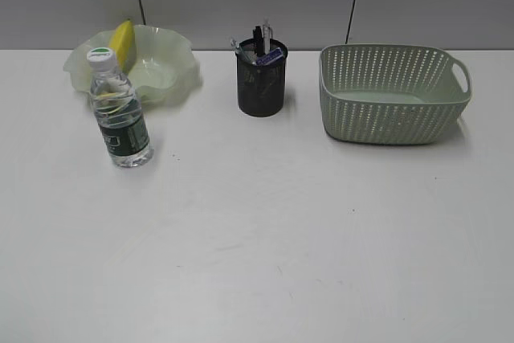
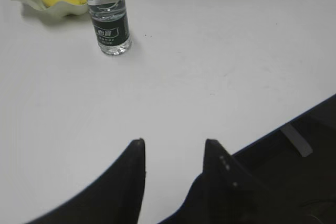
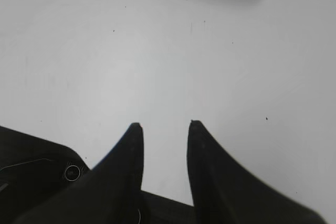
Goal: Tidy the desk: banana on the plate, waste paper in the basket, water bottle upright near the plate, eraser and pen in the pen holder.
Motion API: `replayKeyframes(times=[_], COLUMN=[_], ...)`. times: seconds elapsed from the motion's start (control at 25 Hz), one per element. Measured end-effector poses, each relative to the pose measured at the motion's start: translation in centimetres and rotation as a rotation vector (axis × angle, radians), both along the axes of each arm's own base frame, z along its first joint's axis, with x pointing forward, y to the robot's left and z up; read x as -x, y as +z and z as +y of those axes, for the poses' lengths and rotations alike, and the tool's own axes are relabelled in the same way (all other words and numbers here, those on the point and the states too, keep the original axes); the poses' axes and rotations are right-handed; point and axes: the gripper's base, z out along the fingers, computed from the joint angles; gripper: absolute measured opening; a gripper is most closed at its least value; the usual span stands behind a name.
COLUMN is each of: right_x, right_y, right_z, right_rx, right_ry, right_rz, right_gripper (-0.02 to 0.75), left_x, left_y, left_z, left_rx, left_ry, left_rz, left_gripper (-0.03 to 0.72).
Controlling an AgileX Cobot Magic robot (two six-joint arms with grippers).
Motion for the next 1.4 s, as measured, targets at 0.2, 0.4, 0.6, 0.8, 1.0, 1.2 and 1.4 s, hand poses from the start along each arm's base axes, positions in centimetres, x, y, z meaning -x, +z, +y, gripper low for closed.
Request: replayKeyframes(times=[0.2, 0.4, 0.6, 0.8, 1.0, 1.2, 1.4], right_x=[5.5, 9.8, 12.0, 12.9, 12.9, 12.9, 12.9], right_y=[-0.9, -2.6, -3.8, -3.8, -3.8, -3.9, -3.9], right_z=[-0.9, -1.7, -2.2, -2.4, -2.4, -2.4, -2.4], right_rx=[-0.017, -0.022, -0.033, -0.040, -0.039, -0.039, -0.039], right_ry=[0.008, 0.011, 0.004, -0.001, -0.001, -0.001, -0.001], right_rz=[-0.117, -0.227, -0.360, -0.431, -0.432, -0.432, -0.432], right_gripper=[0.243, 0.243, 0.243, 0.243, 0.243, 0.243, 0.243], left_x=[0.0, 0.0, 0.0, 0.0, 0.0, -0.1, 0.0], left_y=[0.0, 0.0, 0.0, 0.0, 0.0, 0.0, 0.0], left_z=[0.0, 0.0, 0.0, 0.0, 0.0, 0.1, 0.3], left_rx=[-0.033, -0.042, -0.043, -0.044, -0.044, -0.046, -0.044], left_ry=[-0.024, -0.031, -0.032, -0.033, -0.029, 0.099, 0.275], left_rz=[-0.020, -0.025, -0.026, -0.026, -0.026, -0.024, -0.032], left_gripper=[0.279, 0.279, 0.276, 0.264, 0.262, 0.254, 0.244])
